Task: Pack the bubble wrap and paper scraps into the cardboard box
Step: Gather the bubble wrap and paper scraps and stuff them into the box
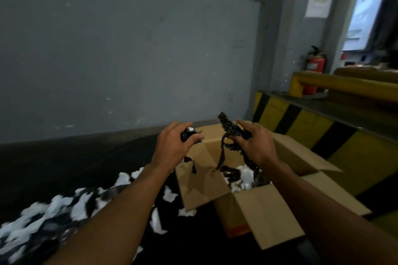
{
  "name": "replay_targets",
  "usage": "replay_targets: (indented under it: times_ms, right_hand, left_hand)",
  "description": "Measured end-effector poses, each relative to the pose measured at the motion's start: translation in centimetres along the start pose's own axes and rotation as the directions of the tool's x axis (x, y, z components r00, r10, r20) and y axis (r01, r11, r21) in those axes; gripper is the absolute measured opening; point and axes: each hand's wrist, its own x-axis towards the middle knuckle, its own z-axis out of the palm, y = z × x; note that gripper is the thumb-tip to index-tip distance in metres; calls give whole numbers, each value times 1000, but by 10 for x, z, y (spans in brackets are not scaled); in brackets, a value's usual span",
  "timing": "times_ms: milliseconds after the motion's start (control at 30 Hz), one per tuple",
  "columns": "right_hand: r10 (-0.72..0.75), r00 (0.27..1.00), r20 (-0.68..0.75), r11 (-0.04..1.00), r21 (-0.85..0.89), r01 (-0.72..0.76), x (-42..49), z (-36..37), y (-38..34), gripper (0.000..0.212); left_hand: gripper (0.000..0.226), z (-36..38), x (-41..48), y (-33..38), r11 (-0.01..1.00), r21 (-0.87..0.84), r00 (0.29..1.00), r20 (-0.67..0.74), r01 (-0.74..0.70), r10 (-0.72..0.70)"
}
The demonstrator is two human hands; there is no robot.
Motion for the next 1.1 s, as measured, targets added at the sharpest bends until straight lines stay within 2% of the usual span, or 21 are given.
replay_targets:
  times_ms: [233,433,700,967,1100]
  right_hand:
    - [56,998,-20,995,-78,-58,56,-59,122,59]
    - [79,994,71,994,-85,-73,83,-59,204,56]
    - [143,954,262,990,-58,-132,90,-3,256,54]
    - [187,908,375,982,-99,-162,105,50,280,49]
    - [216,871,442,971,-188,-145,112,72,288,59]
  left_hand:
    - [55,136,43,57,998,-60,1000,-25,16,-17]
    - [55,225,46,69,990,-31,990,25,138,-137]
    - [65,273,38,25,950,99,933,186,295,-308]
    - [76,309,48,-17,898,257,858,289,358,-425]
    - [65,320,48,-28,877,316,835,308,363,-456]
